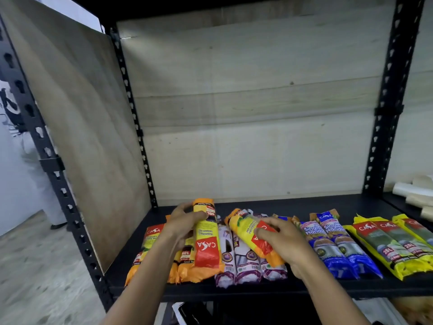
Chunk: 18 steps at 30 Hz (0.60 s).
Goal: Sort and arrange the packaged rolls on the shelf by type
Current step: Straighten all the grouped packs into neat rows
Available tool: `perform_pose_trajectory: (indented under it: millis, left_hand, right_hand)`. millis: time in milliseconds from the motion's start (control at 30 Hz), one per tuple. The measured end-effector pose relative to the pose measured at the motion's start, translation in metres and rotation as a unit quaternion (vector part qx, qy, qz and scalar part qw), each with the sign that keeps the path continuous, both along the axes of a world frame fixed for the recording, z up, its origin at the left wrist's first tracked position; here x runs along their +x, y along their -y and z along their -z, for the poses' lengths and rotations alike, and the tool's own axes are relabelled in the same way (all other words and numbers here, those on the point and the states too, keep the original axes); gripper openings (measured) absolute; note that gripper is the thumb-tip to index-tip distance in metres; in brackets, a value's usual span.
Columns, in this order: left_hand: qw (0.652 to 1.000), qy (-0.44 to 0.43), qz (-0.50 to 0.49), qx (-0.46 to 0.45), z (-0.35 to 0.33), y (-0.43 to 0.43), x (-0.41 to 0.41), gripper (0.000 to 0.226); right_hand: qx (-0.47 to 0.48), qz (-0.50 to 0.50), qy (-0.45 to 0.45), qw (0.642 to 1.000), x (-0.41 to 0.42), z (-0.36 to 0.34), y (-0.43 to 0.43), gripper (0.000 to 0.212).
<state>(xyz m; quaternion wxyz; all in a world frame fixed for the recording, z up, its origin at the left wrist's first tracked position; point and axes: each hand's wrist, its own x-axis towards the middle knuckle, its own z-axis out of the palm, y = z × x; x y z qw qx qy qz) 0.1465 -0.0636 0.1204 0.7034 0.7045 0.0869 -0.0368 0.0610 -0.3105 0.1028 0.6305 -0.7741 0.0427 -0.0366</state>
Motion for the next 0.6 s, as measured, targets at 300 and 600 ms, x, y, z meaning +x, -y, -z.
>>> perform_pose_trajectory:
  millis: [300,600]
  left_hand:
    - [0.981,0.067,-0.145,-0.108,-0.008,-0.093,-0.059,0.077]
    - [0.939,0.084,-0.254,-0.214,0.047,-0.112,-0.109,0.054]
  right_hand:
    - [0.108,-0.098,0.021,0.989,0.033,-0.02,-0.029,0.041]
    - [0.202,-0.173,-0.031,0.963,0.073,-0.028,-0.033,0.05]
